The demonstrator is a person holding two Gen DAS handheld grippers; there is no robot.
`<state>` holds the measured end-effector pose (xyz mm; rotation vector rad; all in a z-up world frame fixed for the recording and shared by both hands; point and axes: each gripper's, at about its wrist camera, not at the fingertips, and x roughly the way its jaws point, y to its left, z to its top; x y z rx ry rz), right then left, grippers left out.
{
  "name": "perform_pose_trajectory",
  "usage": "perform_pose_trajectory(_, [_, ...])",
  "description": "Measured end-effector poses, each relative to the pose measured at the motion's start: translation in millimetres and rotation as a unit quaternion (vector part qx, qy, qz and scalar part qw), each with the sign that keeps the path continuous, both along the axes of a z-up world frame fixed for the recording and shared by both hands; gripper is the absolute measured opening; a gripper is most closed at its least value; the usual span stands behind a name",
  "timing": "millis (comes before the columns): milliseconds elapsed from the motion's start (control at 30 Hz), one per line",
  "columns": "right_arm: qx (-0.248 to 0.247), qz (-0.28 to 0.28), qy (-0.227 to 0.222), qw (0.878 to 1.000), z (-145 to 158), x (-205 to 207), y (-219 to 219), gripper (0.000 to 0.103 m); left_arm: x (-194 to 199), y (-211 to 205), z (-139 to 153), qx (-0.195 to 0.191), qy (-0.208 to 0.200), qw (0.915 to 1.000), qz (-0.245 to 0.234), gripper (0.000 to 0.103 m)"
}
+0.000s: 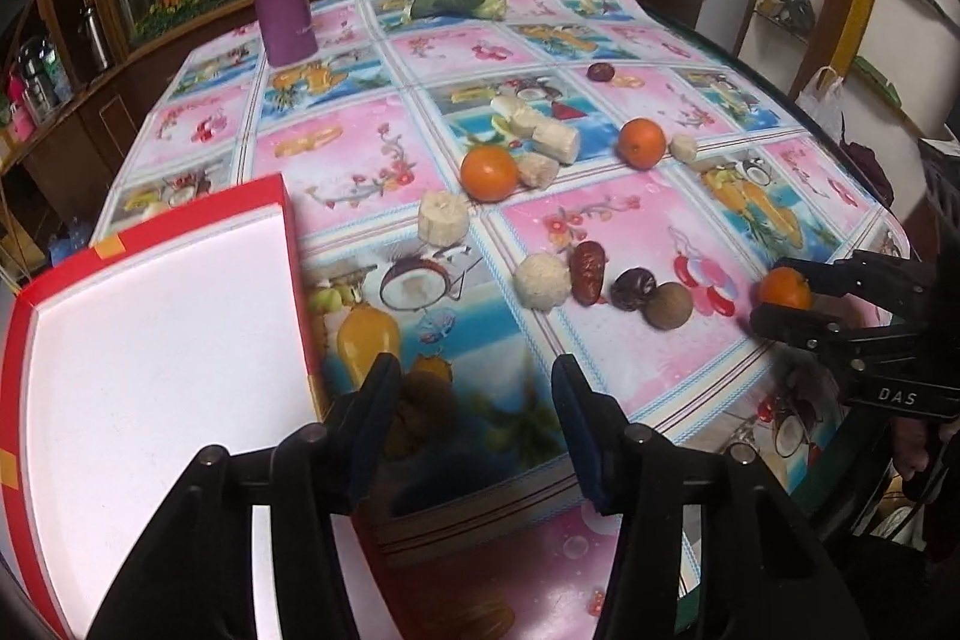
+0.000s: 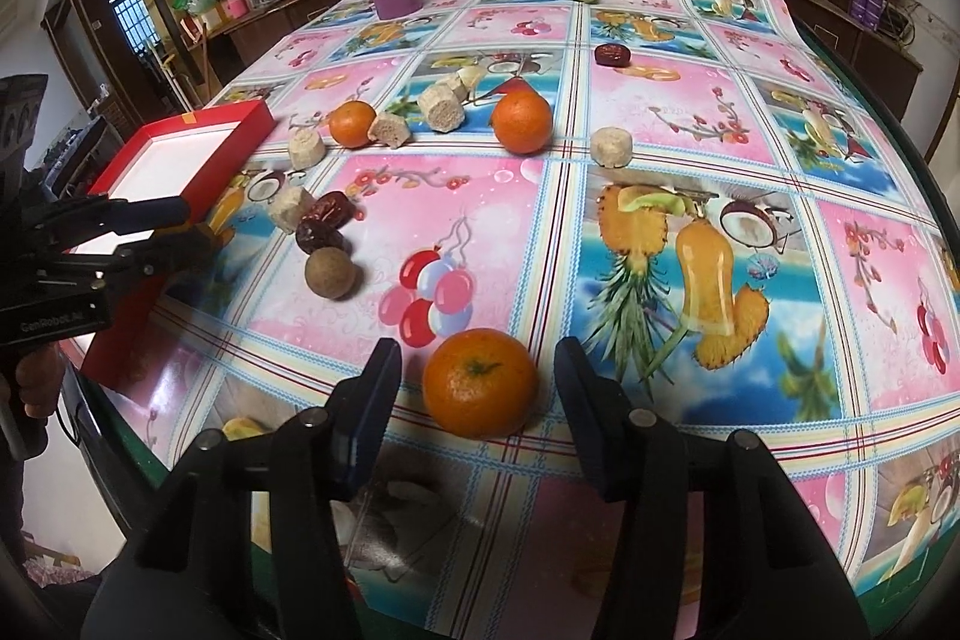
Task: Organize fruits
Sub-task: 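Grasp a mandarin orange with the right tool while the left tool grasps a brown round fruit, then carry both fruits into the white red-rimmed tray and open both tools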
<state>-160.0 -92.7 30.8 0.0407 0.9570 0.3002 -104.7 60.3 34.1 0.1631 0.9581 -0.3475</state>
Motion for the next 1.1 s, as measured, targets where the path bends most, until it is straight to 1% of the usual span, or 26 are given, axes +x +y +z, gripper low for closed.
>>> perform_pose_trajectory(33, [0.0,0.0,0.0,1.0,0,0,0,0.055,1,2,-2,0.0,0.005,1.0,0.005,0.047])
perform_pose_trajectory(133, [0.002,-0.001,0.0,1.0,0,0,1,0.055,2,5,-5,-0.013,0.016,0.9998,0.009,0.047])
perform_pose_trajectory(200, [0.001,-0.001,-0.001,1.0,0,0,1,0.055,3,5,-9,-0.014,0.024,0.9995,0.015,0.04])
perform_pose_trajectory(267, [0.0,-0.001,-0.001,1.0,0,-1,1,0.054,4,7,-14,-0.024,0.035,0.9989,0.02,0.032])
perform_pose_trajectory(300, [-0.001,-0.001,0.0,1.0,0,-1,1,0.052,3,7,-16,-0.026,0.036,0.9988,0.021,0.03])
perform_pose_trajectory(400, [-0.01,-0.007,0.0,1.0,0,-1,0,0.043,1,7,-15,-0.027,0.033,0.9989,0.021,0.029])
perform_pose_trajectory(433, [-0.009,-0.007,0.001,1.0,0,-1,-1,0.042,1,8,-15,-0.032,0.034,0.9987,0.023,0.026])
perform_pose_trajectory(467, [-0.006,-0.008,0.002,1.0,0,-1,-2,0.04,1,10,-15,-0.037,0.035,0.9984,0.026,0.025])
perform_pose_trajectory(533, [-0.007,-0.009,0.002,1.0,0,-1,-2,0.038,2,13,-14,-0.051,0.037,0.9975,0.03,0.025])
perform_pose_trajectory(600, [-0.009,-0.011,0.003,1.0,0,-1,-2,0.038,1,14,-14,-0.056,0.037,0.9973,0.03,0.025])
perform_pose_trajectory(867, [-0.003,-0.015,0.004,1.0,8,-1,3,0.037,-11,17,3,-0.085,0.014,0.9959,0.026,0.025])
perform_pose_trajectory(967, [0.01,-0.008,-0.001,1.0,17,-1,9,0.037,-22,22,18,-0.098,-0.007,0.9949,0.024,0.025])
perform_pose_trajectory(1100, [0.025,0.015,-0.016,0.999,36,2,31,0.037,-38,42,43,-0.114,-0.046,0.9916,0.04,0.025])
